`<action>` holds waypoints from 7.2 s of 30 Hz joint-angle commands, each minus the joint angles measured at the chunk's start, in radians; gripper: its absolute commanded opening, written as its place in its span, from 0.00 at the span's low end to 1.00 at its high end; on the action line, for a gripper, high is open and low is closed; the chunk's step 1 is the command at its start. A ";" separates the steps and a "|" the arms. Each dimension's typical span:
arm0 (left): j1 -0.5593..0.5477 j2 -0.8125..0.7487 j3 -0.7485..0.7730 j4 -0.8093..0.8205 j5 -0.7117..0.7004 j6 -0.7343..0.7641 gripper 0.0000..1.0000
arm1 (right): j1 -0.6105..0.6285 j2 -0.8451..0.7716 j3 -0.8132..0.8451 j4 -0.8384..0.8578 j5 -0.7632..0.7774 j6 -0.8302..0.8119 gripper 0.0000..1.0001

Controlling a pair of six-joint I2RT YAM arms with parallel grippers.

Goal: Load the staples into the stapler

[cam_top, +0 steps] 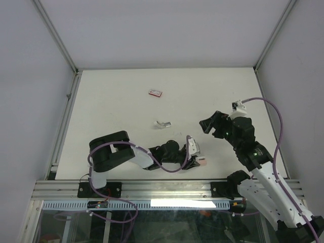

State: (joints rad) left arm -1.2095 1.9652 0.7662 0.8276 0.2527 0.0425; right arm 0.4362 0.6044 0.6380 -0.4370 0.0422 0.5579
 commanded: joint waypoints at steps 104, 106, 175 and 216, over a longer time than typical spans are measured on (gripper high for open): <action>0.084 -0.727 -0.185 -0.559 -0.224 0.032 0.00 | 0.015 0.465 -0.039 0.277 -0.839 0.071 0.70; 0.084 -0.744 -0.192 -0.557 -0.224 0.025 0.00 | -0.001 0.425 -0.042 0.273 -0.810 0.096 0.72; 0.230 -0.833 -0.116 -0.664 -0.405 -0.697 0.99 | 0.140 0.556 -0.133 0.572 -0.359 0.141 0.00; 0.291 -0.510 -0.091 -0.710 -0.438 -0.900 0.66 | 0.314 0.669 -0.057 0.531 -0.108 0.089 0.00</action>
State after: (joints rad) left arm -0.9276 1.4261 0.6411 0.0734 -0.1833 -0.8528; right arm 0.7452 1.2831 0.5354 0.0589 -0.1040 0.6601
